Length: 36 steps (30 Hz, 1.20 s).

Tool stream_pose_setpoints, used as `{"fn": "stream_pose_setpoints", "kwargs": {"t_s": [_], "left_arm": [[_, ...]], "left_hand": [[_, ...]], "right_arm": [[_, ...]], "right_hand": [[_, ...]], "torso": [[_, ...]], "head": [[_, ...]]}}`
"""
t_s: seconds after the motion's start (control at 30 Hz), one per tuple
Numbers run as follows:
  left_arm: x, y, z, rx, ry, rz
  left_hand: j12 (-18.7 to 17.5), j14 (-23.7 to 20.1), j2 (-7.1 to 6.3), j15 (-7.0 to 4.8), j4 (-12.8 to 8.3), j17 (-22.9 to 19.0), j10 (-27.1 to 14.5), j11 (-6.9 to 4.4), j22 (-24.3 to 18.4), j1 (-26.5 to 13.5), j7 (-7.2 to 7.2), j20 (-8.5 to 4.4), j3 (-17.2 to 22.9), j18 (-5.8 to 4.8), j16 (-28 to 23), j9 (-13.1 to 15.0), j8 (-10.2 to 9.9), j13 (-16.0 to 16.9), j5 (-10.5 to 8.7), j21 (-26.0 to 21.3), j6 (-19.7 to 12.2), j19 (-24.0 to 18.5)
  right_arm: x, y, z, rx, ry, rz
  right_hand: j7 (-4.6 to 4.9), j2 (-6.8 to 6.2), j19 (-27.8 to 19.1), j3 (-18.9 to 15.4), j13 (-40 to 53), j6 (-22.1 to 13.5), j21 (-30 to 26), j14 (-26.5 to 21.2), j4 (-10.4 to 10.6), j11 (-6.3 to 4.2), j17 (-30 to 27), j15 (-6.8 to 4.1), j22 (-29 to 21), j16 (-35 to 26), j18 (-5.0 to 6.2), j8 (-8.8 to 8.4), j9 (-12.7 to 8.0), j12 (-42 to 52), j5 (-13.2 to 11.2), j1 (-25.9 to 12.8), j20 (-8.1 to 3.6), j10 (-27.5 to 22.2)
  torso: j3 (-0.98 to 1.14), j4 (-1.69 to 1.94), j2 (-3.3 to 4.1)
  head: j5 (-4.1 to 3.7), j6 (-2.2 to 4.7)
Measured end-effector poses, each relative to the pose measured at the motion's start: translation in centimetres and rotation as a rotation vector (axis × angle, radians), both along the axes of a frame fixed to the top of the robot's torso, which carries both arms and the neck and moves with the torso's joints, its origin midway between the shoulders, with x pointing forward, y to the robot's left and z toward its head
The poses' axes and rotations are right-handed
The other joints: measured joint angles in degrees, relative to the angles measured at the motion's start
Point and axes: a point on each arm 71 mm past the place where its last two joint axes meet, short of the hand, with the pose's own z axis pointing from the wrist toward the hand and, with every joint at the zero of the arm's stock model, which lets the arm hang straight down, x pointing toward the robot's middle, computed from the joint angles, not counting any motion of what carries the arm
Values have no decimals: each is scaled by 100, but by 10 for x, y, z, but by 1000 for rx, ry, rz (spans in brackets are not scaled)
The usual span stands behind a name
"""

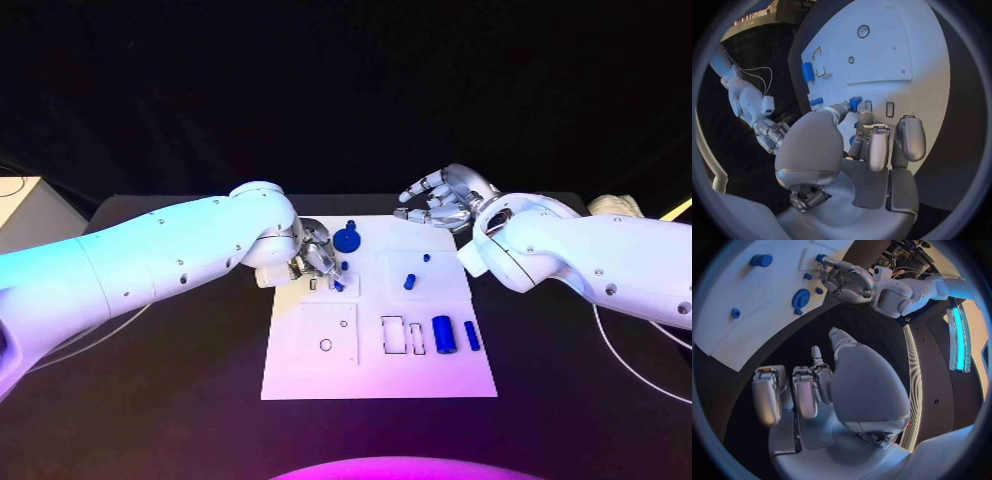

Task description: Assemble the parts on the task board

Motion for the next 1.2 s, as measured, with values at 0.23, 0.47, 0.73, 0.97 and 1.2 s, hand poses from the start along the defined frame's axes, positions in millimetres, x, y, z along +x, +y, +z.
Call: {"fn": "stream_pose_setpoints", "kwargs": {"t_s": [0.23,0.47,0.73,0.97,1.2], "left_arm": [[0,2,-1,-15,7,9],[1,8,-1,-33,-1,34],[-1,14,1,-69,-18,66],[-2,20,3,-111,-52,107],[-7,22,0,-117,-80,121]], "left_hand": [[0,-2,-32,-41,-32,0,187,-102,77,28,-44,-71,565,0,35,72,88,120,-35,45,-5,33],[0,-2,-162,-41,-95,0,368,-87,78,-353,-81,-75,1068,0,57,450,297,214,14,45,-41,37],[173,0,-359,-123,-66,0,692,-153,289,-712,-133,-150,1100,0,151,854,386,505,871,133,55,219],[337,-10,-559,-215,-345,0,1009,-244,457,-957,-161,-255,1264,-90,234,974,402,830,1979,218,207,406],[361,-11,-611,-254,-385,-1,1093,-292,457,-1009,-152,-274,1225,-89,234,1016,402,946,2342,255,239,466]], "right_arm": [[0,0,0,-1,1,1],[0,0,-1,-2,3,3],[0,0,-1,-3,5,3],[0,-2,-2,-5,8,1],[0,-3,-4,-6,11,-2]], "right_hand": [[0,0,0,16,0,0,-22,0,-16,0,4,0,-1,0,0,0,0,0,24,0,0,0],[0,0,0,16,3,0,-21,0,-16,0,3,0,-1,0,0,0,0,0,24,0,0,0],[0,0,0,32,5,0,-21,0,0,0,3,0,-2,0,0,0,0,0,24,0,0,0],[0,0,0,32,4,0,-21,0,0,0,2,0,-2,0,0,0,0,1,24,0,0,0],[0,0,0,32,4,0,-19,0,0,0,2,0,-3,0,0,0,0,1,36,0,0,0]], "torso": [[0,2,1],[0,6,-3],[3,9,-9],[5,15,-10],[4,16,-4]], "head": [[-10,-12],[-5,-24],[16,-9],[31,-4],[52,-17]]}}
